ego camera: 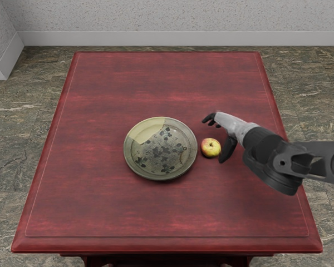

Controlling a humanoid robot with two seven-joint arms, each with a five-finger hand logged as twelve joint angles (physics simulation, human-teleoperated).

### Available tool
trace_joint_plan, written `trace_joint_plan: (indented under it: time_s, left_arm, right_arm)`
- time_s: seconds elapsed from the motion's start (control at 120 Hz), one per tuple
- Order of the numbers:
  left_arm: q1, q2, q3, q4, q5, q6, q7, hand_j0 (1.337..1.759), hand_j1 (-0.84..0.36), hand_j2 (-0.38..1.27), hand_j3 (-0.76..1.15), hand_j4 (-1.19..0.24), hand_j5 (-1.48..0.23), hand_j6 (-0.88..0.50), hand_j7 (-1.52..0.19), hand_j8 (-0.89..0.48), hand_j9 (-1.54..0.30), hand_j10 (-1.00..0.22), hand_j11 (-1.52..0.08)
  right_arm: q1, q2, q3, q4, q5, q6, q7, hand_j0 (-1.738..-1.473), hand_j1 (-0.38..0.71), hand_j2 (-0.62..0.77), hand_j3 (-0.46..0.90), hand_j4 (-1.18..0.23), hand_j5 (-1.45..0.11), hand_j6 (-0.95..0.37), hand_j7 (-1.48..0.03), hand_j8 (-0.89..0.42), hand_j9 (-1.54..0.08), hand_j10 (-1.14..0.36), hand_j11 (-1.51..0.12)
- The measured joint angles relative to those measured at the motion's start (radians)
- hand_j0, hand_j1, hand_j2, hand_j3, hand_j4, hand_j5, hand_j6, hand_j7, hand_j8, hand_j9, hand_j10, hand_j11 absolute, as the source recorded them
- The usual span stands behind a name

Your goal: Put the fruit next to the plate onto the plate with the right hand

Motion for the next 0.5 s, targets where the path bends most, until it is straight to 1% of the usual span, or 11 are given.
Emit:
trace_joint_plan:
  time_s: [0.117, 0.342, 0.5]
  left_arm:
    - [0.000, 0.000, 0.000, 0.000, 0.000, 0.000, 0.000, 1.658, 0.35, 0.00, 0.00, 0.00, 0.00, 0.00, 0.00, 0.00, 0.00, 0.00, 0.00]
    - [0.000, 0.000, 0.000, 0.000, 0.000, 0.000, 0.000, 1.658, 0.35, 0.00, 0.00, 0.00, 0.00, 0.00, 0.00, 0.00, 0.00, 0.00, 0.00]
    - [0.000, 0.000, 0.000, 0.000, 0.000, 0.000, 0.000, 1.658, 0.35, 0.00, 0.00, 0.00, 0.00, 0.00, 0.00, 0.00, 0.00, 0.00, 0.00]
  right_arm:
    - [-0.015, 0.004, -0.002, 0.000, -0.012, -0.015, 0.000, -1.658, -0.04, -0.05, 0.00, -0.26, -0.33, -0.26, -0.33, -0.26, -0.33, -0.26, -0.33]
    - [-0.022, 0.006, 0.000, -0.004, -0.017, -0.023, 0.000, -1.658, 0.02, -0.06, 0.00, -0.31, -0.40, -0.31, -0.40, -0.31, -0.40, -0.31, -0.40]
    - [-0.024, 0.011, 0.003, -0.007, -0.017, -0.025, 0.000, -1.658, 0.04, -0.06, 0.00, -0.33, -0.43, -0.33, -0.43, -0.33, -0.43, -0.33, -0.43]
